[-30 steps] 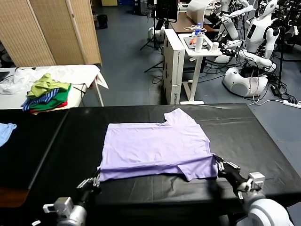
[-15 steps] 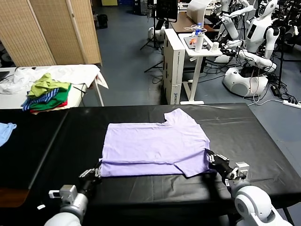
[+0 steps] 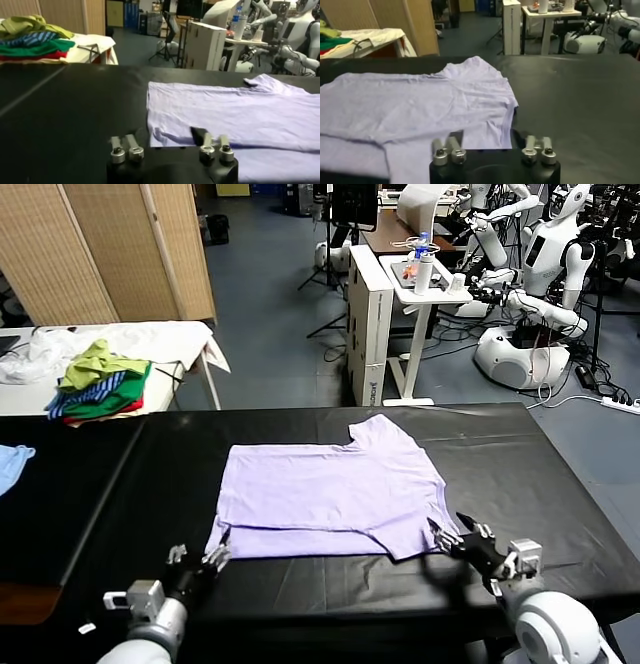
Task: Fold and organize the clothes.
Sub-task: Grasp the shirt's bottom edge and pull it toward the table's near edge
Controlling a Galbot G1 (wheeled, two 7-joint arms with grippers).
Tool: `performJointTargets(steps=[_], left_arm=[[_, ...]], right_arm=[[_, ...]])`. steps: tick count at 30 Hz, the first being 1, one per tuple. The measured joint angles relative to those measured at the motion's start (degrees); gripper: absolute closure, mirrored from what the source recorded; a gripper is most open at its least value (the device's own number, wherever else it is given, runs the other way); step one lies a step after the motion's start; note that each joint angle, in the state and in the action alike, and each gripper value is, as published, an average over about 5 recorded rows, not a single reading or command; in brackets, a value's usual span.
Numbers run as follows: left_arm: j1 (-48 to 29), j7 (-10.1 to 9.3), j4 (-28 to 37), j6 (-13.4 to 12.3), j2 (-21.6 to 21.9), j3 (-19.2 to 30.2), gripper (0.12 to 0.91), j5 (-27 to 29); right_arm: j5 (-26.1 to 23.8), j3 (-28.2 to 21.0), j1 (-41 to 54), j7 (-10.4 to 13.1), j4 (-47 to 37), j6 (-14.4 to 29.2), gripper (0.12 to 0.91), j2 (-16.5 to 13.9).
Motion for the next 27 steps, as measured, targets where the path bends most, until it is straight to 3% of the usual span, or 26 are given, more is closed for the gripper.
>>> performJointTargets(steps=[3,5,11,14,16,18,27], left_arm=[[0.1,0.03,0.5,0.0,-0.1,-0.1,0.130,-0.2],[0.1,0.03,0.8,-0.1,-0.2,-0.1,0.155,-0.4],[0.1,-0.03,1.3,-0.1,-0.4,-0.1,0.451,-0.5],[0.3,-0.11,1.6,-0.1,-0.4,-0.2,0.641,-0.5],[0.6,-0.14,1.7,-0.1,-0.4,-0.3,0.792,-0.5],[0.8,-0.16,1.7,-0.1,-0.3,-0.5,0.866,-0.5],[3.1,-0.61,0.1,0.3,0.1,-1.7,0.885,1.6]], right_arm=[[-0.1,0.1,-0.2,0.0,-0.3,0.1,0.264,0.0],[-0.1,0.1,-0.3,-0.1,-0.4,0.1,0.346,-0.1],[-0.3,-0.2,-0.8,0.0,-0.2,0.2,0.713,-0.2],[-0.3,-0.2,-1.2,0.3,0.4,0.2,0.838,-0.3],[-0.3,-0.2,-1.6,0.6,0.9,0.1,0.864,-0.3],[-0.3,0.0,-2.2,1.0,1.8,-0.4,0.870,-0.4],[-0.9,0.6,-6.3,4.0,8.1,-5.2,0.873,-0.5]])
